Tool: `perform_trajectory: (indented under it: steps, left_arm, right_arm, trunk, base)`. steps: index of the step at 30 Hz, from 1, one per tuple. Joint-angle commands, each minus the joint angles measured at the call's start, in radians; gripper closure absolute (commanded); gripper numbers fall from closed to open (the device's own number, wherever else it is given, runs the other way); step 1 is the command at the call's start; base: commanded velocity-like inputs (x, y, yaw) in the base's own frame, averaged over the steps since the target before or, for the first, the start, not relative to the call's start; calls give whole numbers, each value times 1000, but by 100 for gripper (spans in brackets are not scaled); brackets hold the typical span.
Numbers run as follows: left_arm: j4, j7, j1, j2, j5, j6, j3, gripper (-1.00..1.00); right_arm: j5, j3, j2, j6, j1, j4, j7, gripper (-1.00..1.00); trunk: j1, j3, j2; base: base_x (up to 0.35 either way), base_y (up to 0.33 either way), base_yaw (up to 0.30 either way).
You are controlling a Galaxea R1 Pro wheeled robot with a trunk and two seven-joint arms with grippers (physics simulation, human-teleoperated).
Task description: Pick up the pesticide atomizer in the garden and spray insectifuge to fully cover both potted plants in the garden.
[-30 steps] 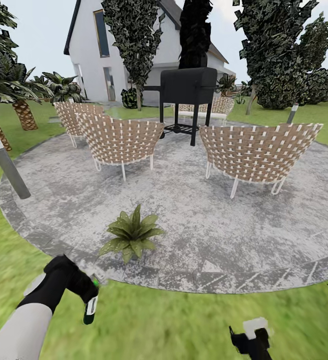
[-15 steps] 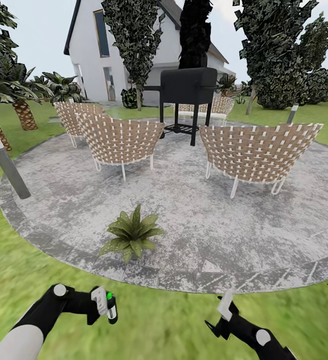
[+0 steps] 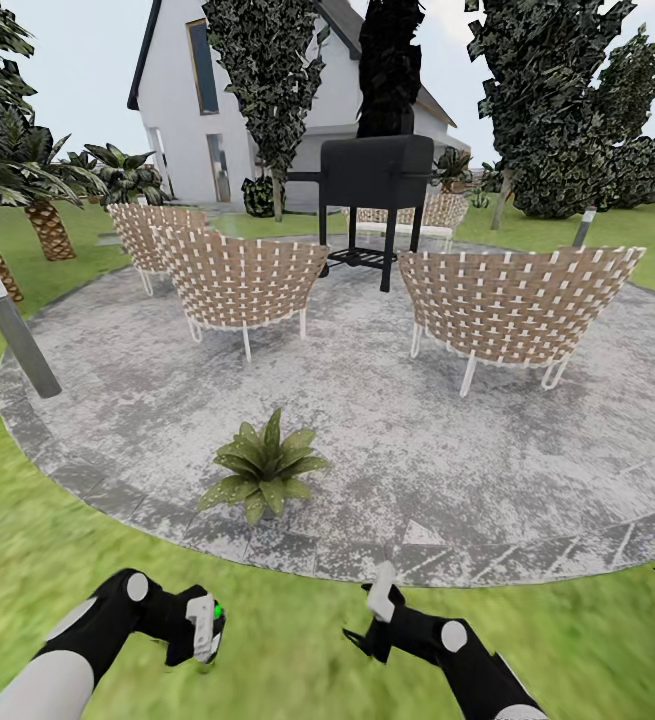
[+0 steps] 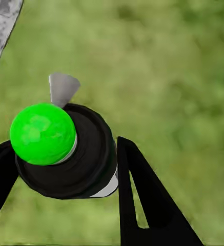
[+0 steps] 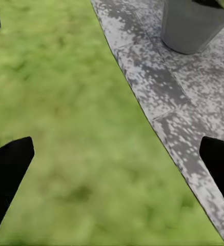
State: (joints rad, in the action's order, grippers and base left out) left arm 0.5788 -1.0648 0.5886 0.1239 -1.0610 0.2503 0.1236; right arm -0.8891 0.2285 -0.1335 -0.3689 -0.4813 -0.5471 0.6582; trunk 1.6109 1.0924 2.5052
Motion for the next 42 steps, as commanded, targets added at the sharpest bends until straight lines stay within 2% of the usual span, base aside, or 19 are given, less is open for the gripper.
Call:
perform_trajectory:
  steps: [1, 2, 3, 4, 7, 9, 12, 13, 17, 18, 19, 30, 33, 35, 39, 42]
  left_arm:
    - [-4, 8, 0, -2, -9, 10, -1, 100]
    - [-10, 13, 0, -2, -9, 10, -9, 100]
    - [-14, 16, 0, -4, -6, 11, -13, 100]
    - [-17, 18, 0, -7, -1, 13, -15, 100]
    - [-28, 19, 0, -16, 2, 17, -16, 100]
    - [-38, 18, 0, -31, -2, 27, -18, 100]
    - [-42, 18, 0, -55, -4, 82, -24, 100]
    - [-42, 18, 0, -68, -4, 90, -36, 100]
    - [-42, 21, 0, -117, -6, 91, -118, 100]
    - [-42, 31, 0, -126, -6, 91, -127, 100]
    - [-43, 92, 0, -136, -7, 89, -136, 100]
    - [-43, 165, 0, -142, -5, 84, -138, 100]
    - [-47, 211, 0, -156, -3, 84, -137, 100]
    - [-93, 226, 0, -167, -1, 84, -138, 100]
    - [-182, 312, 0, -187, -8, 84, -139, 100]
    - [-194, 318, 0, -193, -6, 84, -139, 100]
  right_arm:
    - [-9, 8, -2, -5, -1, -1, 6, 100]
    - [-10, 8, -2, -5, -2, -1, 6, 100]
    - [-10, -12, -2, -6, -2, 1, 6, 100]
    - [-10, -59, -3, -7, -2, 4, 6, 100]
    - [-9, -145, -9, -6, -2, 5, 5, 100]
    - [-8, -162, -19, -6, -2, 2, 5, 100]
    - [-7, -168, -22, -5, -1, 1, 5, 100]
    - [-7, -168, -23, -5, -2, 1, 5, 100]
    - [-7, -169, -24, -5, -1, 1, 4, 100]
    - [-7, -169, -26, -5, -2, 2, 4, 100]
    - [-7, -169, -37, -5, -2, 2, 4, 100]
    - [-7, -169, -41, -5, -2, -1, 3, 100]
    - [-7, -169, -41, -5, -2, -2, 3, 100]
    - [-7, -169, -41, -5, -2, -2, 3, 100]
    - [-7, -169, -41, -5, -1, -2, 3, 100]
    - [-7, -169, -41, -5, -2, -2, 3, 100]
  trunk:
    - [0, 1, 0]
    - [0, 1, 0]
    - [0, 1, 0]
    - [0, 1, 0]
    - [0, 1, 0]
    - [0, 1, 0]
    - [0, 1, 0]
    - [0, 1, 0]
    - [0, 1, 0]
    - [0, 1, 0]
    - [0, 1, 0]
    - [0, 1, 0]
    - [0, 1, 0]
    - [0, 1, 0]
    - [0, 1, 0]
    - [0, 1, 0]
  base:
    - [0, 0, 0]
    - [0, 0, 0]
    - [0, 0, 0]
    - [0, 0, 0]
    - [0, 0, 0]
    - [0, 0, 0]
    - [0, 0, 0]
    - [0, 0, 0]
    - [0, 0, 0]
    - [0, 0, 0]
    - [0, 0, 0]
    - [0, 0, 0]
    - [0, 0, 0]
    - [0, 0, 0]
    - [0, 0, 0]
    - [0, 0, 0]
